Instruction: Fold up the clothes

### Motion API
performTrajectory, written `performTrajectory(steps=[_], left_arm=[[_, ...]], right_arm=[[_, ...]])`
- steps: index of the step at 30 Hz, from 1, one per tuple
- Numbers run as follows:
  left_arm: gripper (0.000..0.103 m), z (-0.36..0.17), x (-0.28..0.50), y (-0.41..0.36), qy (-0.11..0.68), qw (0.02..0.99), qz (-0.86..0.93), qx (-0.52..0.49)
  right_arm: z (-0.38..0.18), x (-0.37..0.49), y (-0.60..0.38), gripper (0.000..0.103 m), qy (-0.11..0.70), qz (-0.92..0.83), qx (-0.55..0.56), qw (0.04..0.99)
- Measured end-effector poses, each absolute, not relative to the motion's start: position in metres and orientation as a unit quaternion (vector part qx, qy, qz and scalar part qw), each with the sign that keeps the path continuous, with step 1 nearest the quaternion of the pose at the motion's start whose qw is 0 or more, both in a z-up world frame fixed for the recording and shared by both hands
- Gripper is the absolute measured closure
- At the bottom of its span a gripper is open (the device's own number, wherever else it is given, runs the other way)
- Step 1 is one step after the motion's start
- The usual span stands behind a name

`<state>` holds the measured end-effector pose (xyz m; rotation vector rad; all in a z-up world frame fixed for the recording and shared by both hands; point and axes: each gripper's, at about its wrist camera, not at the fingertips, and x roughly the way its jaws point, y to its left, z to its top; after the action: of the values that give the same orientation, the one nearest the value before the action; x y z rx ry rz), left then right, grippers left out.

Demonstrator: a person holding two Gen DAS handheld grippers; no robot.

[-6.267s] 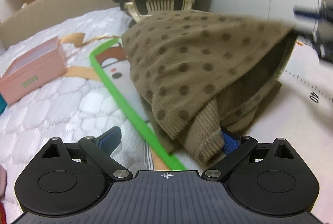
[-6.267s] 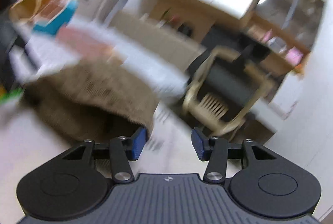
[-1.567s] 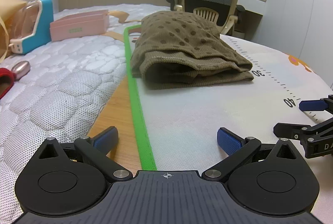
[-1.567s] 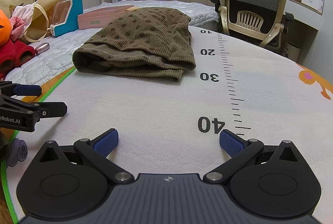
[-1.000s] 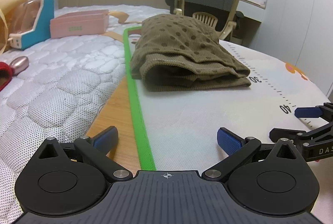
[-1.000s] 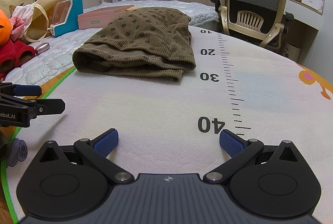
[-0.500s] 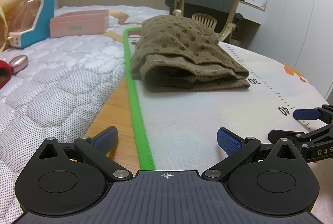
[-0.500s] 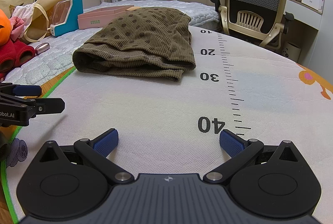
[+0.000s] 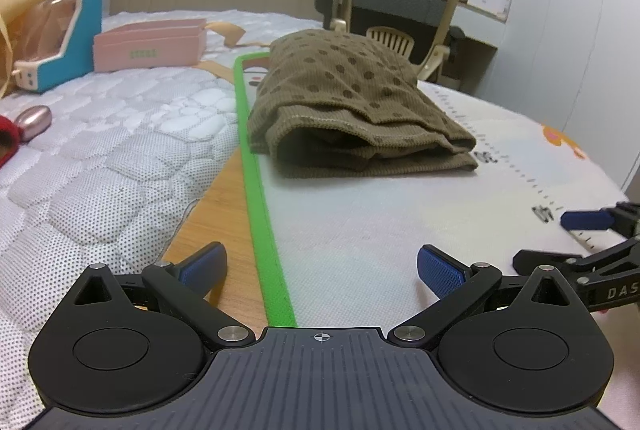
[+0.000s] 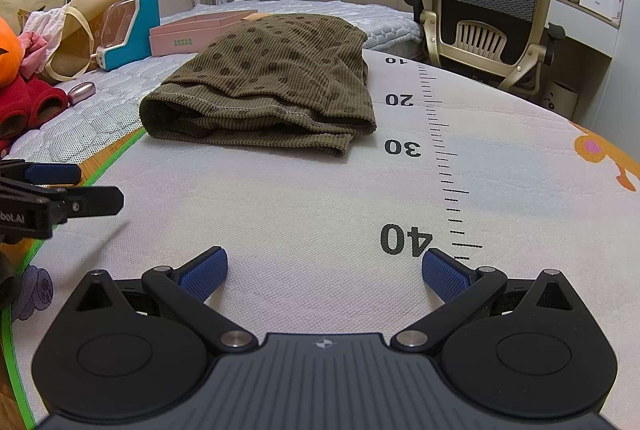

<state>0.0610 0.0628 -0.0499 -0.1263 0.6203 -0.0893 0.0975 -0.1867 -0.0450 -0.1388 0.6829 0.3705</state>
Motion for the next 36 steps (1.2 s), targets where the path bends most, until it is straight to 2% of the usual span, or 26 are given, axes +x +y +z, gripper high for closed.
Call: performTrajectory(steps=[36], left_arm=[[0.000,-0.0498,0.0651,0.0574,0.313,0.948,-0.038,-0.041]], right_arm=[[-0.0449,0.0973,-0.1868,0.000,0.333,0.181,-0.068,0.923]])
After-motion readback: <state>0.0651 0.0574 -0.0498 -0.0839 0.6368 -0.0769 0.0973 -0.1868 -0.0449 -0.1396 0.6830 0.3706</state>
